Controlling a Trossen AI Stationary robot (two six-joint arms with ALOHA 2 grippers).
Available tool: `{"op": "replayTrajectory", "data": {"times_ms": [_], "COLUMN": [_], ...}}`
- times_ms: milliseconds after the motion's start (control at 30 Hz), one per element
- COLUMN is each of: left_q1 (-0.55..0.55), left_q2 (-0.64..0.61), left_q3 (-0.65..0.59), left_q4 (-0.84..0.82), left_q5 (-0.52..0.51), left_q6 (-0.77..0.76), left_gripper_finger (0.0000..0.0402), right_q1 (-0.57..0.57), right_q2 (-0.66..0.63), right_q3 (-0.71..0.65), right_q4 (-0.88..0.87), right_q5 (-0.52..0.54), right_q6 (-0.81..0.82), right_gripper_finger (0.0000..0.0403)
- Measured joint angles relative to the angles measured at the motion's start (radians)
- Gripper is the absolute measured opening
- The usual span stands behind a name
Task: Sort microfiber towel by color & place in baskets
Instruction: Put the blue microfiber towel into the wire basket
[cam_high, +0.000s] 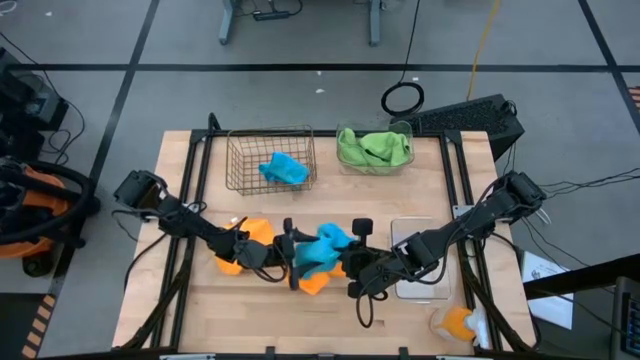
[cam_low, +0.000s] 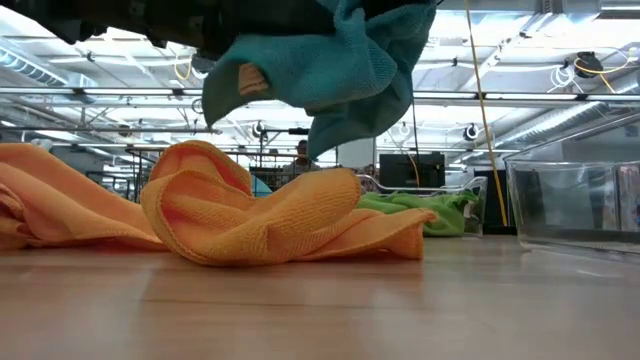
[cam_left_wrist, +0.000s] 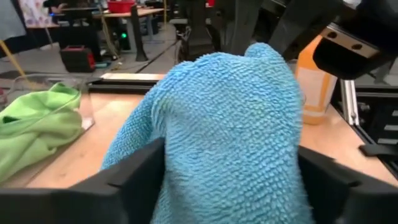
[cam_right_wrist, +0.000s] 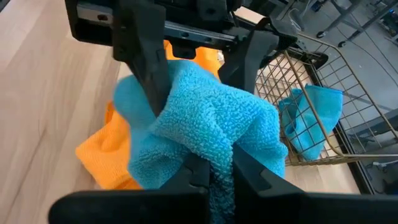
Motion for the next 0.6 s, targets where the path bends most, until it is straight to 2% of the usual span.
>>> {"op": "replayTrajectory", "data": {"times_ms": [300, 333, 400, 600], "left_q1": [0.003, 0.003, 0.005, 0.006], "left_q2": [0.0, 0.0, 0.0, 0.0], "left_q3": [0.0, 0.0, 0.0, 0.0], "left_q4": [0.006, 0.007, 0.009, 0.016], "left_q5": [0.016, 0.016, 0.015, 0.007], "left_q6": [0.125, 0.125, 0.126, 0.177], "left_gripper_finger": [0.0043, 0.0026, 0.0018, 0.0029], "right_q1": [0.0, 0.0, 0.0, 0.011], "right_q2": [0.0, 0.0, 0.0, 0.0], "right_q3": [0.0, 0.0, 0.0, 0.0], "right_q4": [0.028, 0.032, 0.039, 0.039], "right_q5": [-0.053, -0.052, -0.05, -0.045], "right_q6": [-0.004, -0.001, 0.007, 0.017], "right_gripper_finger": [0.0038, 0.0043, 0.0054, 0.0108]}}
